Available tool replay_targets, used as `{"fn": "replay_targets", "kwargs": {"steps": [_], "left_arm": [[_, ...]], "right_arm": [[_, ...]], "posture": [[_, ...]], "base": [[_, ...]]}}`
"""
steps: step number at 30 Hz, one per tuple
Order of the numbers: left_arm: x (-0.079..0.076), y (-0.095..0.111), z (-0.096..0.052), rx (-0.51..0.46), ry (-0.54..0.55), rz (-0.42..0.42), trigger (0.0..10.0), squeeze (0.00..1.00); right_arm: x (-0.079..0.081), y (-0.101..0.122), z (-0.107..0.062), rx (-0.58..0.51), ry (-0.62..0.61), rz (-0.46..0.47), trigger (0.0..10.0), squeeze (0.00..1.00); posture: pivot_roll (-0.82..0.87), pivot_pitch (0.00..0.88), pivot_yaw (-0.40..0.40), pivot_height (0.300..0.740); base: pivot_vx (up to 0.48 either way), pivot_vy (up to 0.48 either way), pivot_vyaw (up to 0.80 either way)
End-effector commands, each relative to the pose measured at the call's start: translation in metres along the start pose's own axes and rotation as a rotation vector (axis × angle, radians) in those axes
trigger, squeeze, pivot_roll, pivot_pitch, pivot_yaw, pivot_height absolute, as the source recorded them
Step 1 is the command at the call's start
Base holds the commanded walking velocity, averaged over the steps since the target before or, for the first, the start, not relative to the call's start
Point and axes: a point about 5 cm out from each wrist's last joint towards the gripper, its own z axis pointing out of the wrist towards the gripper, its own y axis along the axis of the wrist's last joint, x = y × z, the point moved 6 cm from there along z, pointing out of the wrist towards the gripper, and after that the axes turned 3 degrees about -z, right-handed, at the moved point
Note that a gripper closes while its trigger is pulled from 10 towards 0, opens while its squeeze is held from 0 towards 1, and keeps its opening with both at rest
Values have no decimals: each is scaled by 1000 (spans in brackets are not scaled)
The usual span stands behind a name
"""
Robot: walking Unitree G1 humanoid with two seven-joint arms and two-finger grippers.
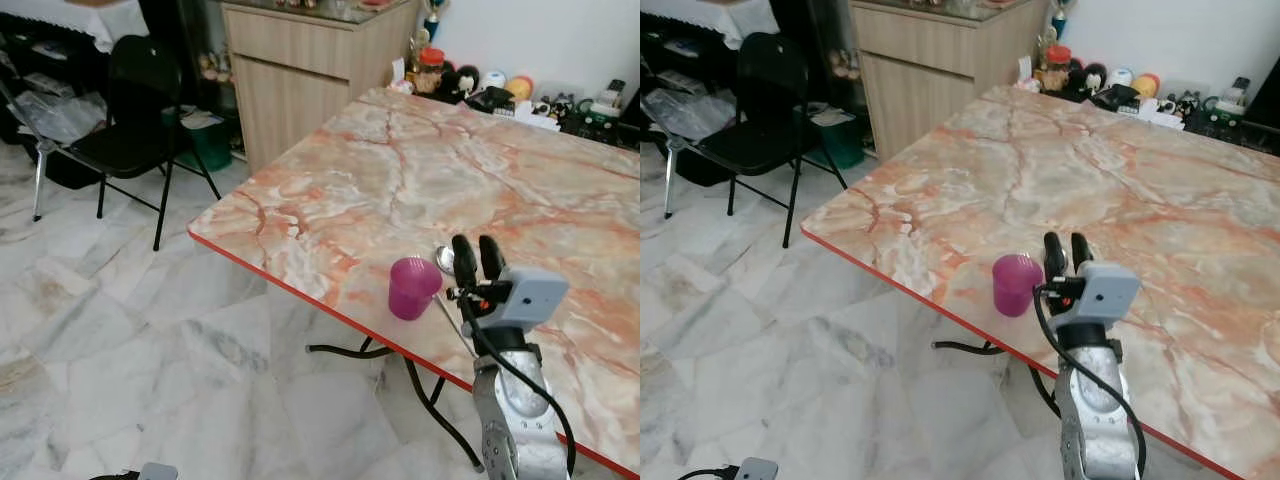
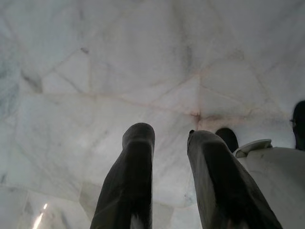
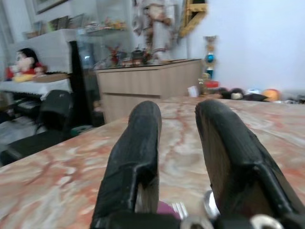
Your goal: Setting the table
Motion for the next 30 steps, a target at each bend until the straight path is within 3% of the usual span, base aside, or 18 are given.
{"fn": "replay_targets", "kwargs": {"steps": [1, 3, 5, 6, 8, 9, 10, 14, 15, 17, 18, 20, 22, 30], "left_arm": [[0, -9, -2, 29, -3, 5, 10000, 0], [-1, -10, -2, 30, -3, 5, 10000, 0], [-2, -10, -2, 29, -4, 1, 10000, 0], [-2, -10, -2, 29, -4, 1, 10000, 0], [-3, -11, -2, 28, -4, -1, 10000, 0], [-3, -11, -2, 28, -4, -1, 10000, 0], [-3, -12, -3, 28, -3, -3, 10000, 0], [-3, -14, -3, 33, -2, 5, 10000, 0], [-3, -14, -3, 33, -2, 5, 10000, 0], [-2, -13, -3, 31, 0, 7, 10000, 0], [-2, -13, -3, 31, 0, 7, 10000, 0], [-3, -12, -3, 29, -1, 9, 10000, 0], [-3, -12, -3, 28, -1, 10, 10000, 0], [-5, -9, -1, 27, 7, -14, 10000, 0]], "right_arm": [[16, 10, 3, -24, 82, 4, 10000, 0], [19, 10, 3, -25, 98, -2, 10000, 0], [4, 0, -2, 11, 18, -11, 10000, 0], [4, 0, -2, 11, 18, -11, 10000, 0], [-22, -6, -10, 37, -118, -41, 10000, 0], [-22, -6, -10, 37, -118, -41, 10000, 0], [-42, -7, -22, 53, -226, -80, 10000, 0], [-83, -6, -64, 100, -449, -207, 10000, 0], [-83, -6, -64, 100, -449, -207, 10000, 0], [-99, -14, -93, 180, -541, -255, 10000, 0], [-99, -14, -93, 180, -541, -255, 10000, 0], [-103, -28, -109, 246, -567, -207, 10000, 0], [-103, -30, -111, 253, -567, -204, 10000, 0], [-86, -31, -89, 233, -510, -131, 10000, 0]], "posture": [[13, 112, 1, 740], [14, 115, -2, 740], [17, 118, -3, 740], [17, 118, -3, 740], [17, 123, -4, 740], [17, 123, -4, 740], [12, 127, -5, 740], [6, 131, -4, 740], [6, 131, -4, 740], [3, 132, -5, 740], [3, 132, -5, 740], [-1, 131, -6, 740], [-1, 131, -6, 740], [4, 122, -10, 740]], "base": [[0, 0, 0], [0, 0, 0], [0, 0, 0], [0, 0, 0], [0, 0, 0], [0, 0, 0], [0, 0, 0], [0, 0, 0], [0, 0, 0], [0, 0, 0], [0, 0, 0], [0, 0, 0], [0, 0, 0], [0, 62, 0]]}}
